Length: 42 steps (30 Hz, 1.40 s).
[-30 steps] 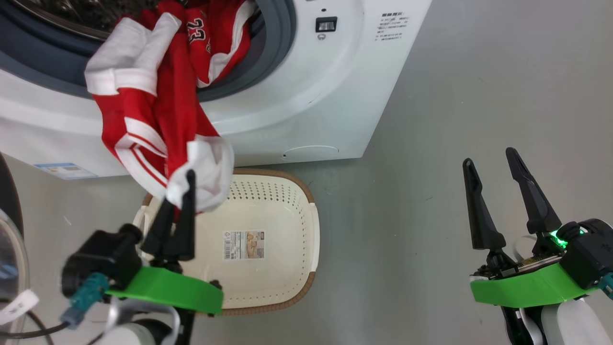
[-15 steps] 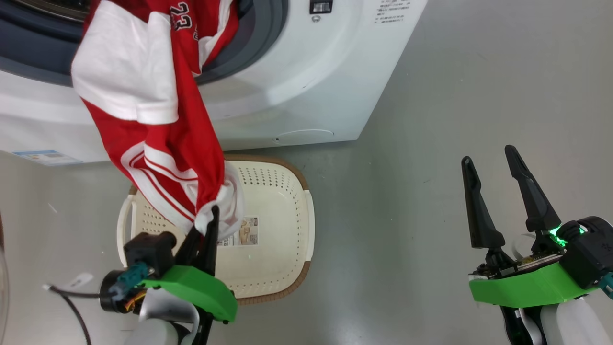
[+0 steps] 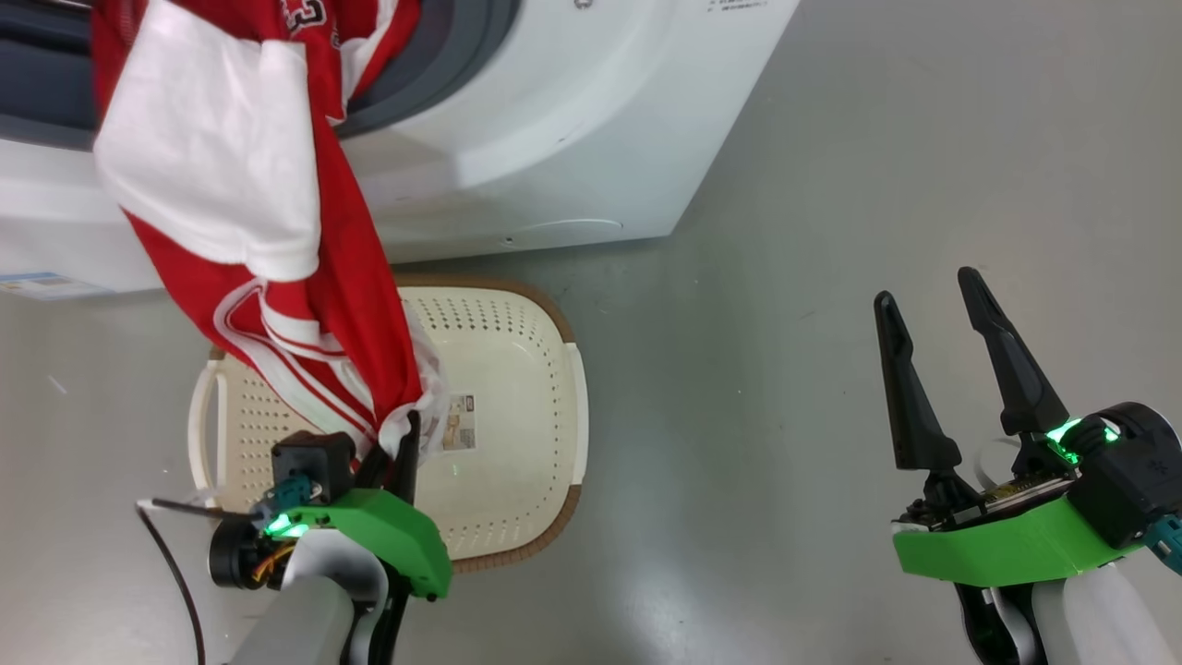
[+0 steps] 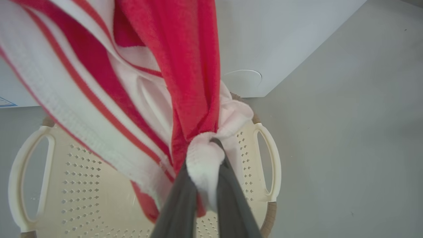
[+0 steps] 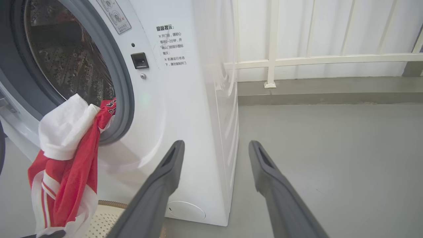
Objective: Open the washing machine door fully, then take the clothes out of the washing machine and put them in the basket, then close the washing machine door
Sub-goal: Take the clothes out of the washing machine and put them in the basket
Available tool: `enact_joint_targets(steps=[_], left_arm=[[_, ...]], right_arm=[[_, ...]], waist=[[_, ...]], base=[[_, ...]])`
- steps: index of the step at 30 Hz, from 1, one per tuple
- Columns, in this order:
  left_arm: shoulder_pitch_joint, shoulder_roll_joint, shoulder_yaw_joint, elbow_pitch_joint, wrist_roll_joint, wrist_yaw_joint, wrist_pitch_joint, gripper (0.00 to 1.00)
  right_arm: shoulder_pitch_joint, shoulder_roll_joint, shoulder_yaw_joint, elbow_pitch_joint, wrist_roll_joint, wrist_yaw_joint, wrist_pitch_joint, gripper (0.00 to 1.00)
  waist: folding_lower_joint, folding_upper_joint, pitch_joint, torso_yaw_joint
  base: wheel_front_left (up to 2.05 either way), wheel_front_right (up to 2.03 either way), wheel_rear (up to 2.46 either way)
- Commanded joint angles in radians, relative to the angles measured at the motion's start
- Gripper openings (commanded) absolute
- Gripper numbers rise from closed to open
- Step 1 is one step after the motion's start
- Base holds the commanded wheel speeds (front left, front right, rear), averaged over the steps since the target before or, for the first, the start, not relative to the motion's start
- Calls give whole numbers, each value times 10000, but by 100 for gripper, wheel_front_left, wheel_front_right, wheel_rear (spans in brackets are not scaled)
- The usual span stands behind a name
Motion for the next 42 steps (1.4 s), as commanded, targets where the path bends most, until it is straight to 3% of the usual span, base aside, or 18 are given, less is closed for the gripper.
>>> enact_joint_targets(steps=[1, 15, 21, 31, 42], left_arm=[[-95, 68, 140, 263, -115, -150, -114, 0], [-1984, -432, -85, 4049, -505, -1092, -878, 0], [-2341, -525, -273, 5030, -595, -1170, -939, 0], [-2703, -571, -604, 5837, -1276, -1311, -1008, 0], [-2898, -573, -1276, 5917, -1953, -1120, -1196, 0]], right_arm=[[-78, -66, 231, -246, 61, 63, -63, 100], [-316, -66, 295, -260, 21, 63, -63, 100], [-433, -66, 382, -230, 49, 63, -63, 100], [-718, -66, 550, -183, 120, 63, -63, 100], [-832, -66, 587, -136, 200, 63, -63, 100]], waist=[[0, 0, 120, -79], [0, 0, 722, -157], [0, 0, 860, -223], [0, 0, 1209, -437], [0, 0, 1329, -460]], base=[[0, 0, 0], [0, 0, 0], [0, 0, 0], [0, 0, 0], [0, 0, 0]])
